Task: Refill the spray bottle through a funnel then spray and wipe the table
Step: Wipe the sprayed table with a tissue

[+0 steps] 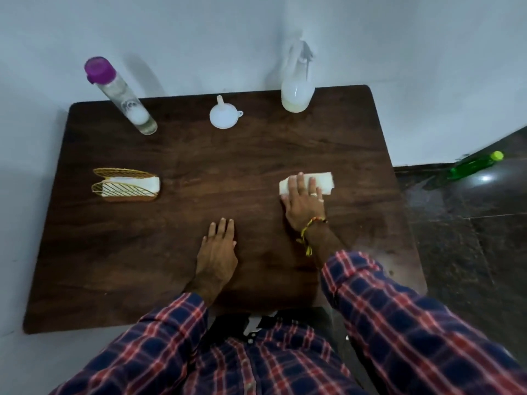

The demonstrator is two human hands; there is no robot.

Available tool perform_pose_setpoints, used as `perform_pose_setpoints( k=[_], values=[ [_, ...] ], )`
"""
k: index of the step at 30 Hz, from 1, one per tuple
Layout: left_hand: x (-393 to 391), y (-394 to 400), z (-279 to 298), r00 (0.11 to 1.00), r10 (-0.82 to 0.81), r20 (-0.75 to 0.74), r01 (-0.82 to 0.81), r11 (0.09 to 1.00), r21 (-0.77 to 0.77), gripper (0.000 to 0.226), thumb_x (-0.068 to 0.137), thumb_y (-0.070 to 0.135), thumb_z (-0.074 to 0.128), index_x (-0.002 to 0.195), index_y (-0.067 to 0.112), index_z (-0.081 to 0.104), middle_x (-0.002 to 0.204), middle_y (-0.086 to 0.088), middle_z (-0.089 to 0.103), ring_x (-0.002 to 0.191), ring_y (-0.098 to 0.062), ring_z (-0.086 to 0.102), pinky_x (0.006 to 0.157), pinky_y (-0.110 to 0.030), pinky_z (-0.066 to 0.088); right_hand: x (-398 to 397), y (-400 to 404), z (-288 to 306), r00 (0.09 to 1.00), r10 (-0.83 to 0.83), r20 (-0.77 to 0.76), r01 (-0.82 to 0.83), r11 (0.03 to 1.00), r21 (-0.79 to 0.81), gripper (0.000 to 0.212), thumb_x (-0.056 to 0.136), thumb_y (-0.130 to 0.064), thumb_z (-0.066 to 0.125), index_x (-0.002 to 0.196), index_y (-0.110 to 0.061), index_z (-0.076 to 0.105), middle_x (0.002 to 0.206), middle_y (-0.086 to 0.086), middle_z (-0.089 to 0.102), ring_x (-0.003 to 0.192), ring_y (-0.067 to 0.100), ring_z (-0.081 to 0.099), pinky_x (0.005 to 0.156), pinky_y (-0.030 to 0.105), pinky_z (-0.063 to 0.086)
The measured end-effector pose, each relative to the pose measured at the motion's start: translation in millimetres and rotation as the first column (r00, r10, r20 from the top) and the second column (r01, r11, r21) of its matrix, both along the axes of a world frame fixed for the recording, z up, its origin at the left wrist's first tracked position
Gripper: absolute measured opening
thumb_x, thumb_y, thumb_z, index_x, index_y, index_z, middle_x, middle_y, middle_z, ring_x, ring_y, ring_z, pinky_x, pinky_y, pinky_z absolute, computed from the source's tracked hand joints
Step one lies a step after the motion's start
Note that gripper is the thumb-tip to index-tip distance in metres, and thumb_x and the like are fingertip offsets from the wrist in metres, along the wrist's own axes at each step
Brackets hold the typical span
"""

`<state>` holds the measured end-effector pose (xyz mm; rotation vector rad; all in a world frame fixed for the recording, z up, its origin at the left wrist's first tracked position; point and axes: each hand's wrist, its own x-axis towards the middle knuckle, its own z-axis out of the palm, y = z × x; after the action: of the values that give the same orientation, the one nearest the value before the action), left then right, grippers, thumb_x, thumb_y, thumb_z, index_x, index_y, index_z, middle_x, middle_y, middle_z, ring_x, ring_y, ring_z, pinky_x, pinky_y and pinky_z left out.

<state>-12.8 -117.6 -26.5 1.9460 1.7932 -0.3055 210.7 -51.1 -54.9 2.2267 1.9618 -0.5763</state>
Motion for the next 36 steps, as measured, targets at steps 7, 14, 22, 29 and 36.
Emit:
perform_pose_setpoints(
  k=[7, 14, 22, 29, 36],
  values=[
    [23.1, 5.0, 6.3, 0.996, 0.089, -0.019, -0.089, 0.995, -0.031, 0.058, 0.101, 0.031, 0.035, 0.154, 0.023, 0.013, 0.162, -0.001, 0.011, 0.149, -0.027, 0.007, 0.116, -0.053, 0.021, 27.2, -31.6, 4.6, 0.985, -0.117, -0.129, 0.138, 0.976, 0.17, 0.045, 0.099, -0.024, 0.043, 0.141, -0.009, 0.044, 0.152, 0.019, 0.036, 0.142, 0.035, 0.029, 0.117, 0.047, 0.022],
    [27.1, 15.3, 7.4, 0.993, 0.115, -0.013, -0.115, 0.978, -0.176, 0.068, 0.099, 0.038, 0.044, 0.154, 0.024, 0.007, 0.163, -0.003, 0.002, 0.149, -0.03, -0.001, 0.117, -0.056, 0.016, 66.5, -0.7, 12.6, 0.943, -0.284, -0.173, 0.312, 0.935, 0.166, 0.051, 0.082, -0.028, 0.07, 0.126, -0.007, 0.058, 0.128, 0.017, 0.054, 0.115, 0.041, 0.05, 0.096, 0.046, 0.042],
    [31.1, 24.7, 10.2, 0.987, 0.142, -0.075, -0.156, 0.96, -0.233, 0.071, 0.097, 0.036, 0.05, 0.154, 0.025, 0.009, 0.163, -0.003, 0.0, 0.149, -0.03, -0.001, 0.116, -0.054, 0.018, 59.3, 17.1, 26.4, 0.826, -0.438, -0.354, 0.471, 0.882, 0.008, 0.014, 0.079, -0.027, 0.07, 0.089, -0.018, 0.073, 0.105, 0.008, 0.071, 0.104, 0.031, 0.063, 0.087, 0.034, 0.049],
    [30.3, 25.6, 17.0, 0.991, 0.11, -0.081, -0.127, 0.958, -0.257, 0.074, 0.096, 0.034, 0.053, 0.154, 0.023, 0.008, 0.162, -0.005, 0.0, 0.149, -0.032, 0.001, 0.116, -0.055, 0.021, 26.1, -17.5, 67.3, 0.754, -0.337, -0.564, 0.515, 0.836, 0.189, 0.011, 0.077, -0.015, 0.067, 0.086, -0.019, 0.062, 0.092, 0.002, 0.071, 0.09, 0.026, 0.067, 0.071, 0.026, 0.046],
    [20.0, 39.8, 30.8, 0.999, 0.037, -0.032, -0.045, 0.952, -0.302, 0.069, 0.093, 0.035, 0.057, 0.151, 0.019, 0.023, 0.159, -0.011, 0.017, 0.144, -0.034, 0.023, 0.112, -0.051, 0.034, -5.9, -51.4, 113.0, 0.722, -0.348, -0.598, 0.621, 0.707, 0.338, 0.016, 0.08, -0.016, 0.074, 0.095, -0.019, 0.069, 0.092, 0.002, 0.074, 0.088, 0.02, 0.068, 0.074, 0.023, 0.05]
  ],
)
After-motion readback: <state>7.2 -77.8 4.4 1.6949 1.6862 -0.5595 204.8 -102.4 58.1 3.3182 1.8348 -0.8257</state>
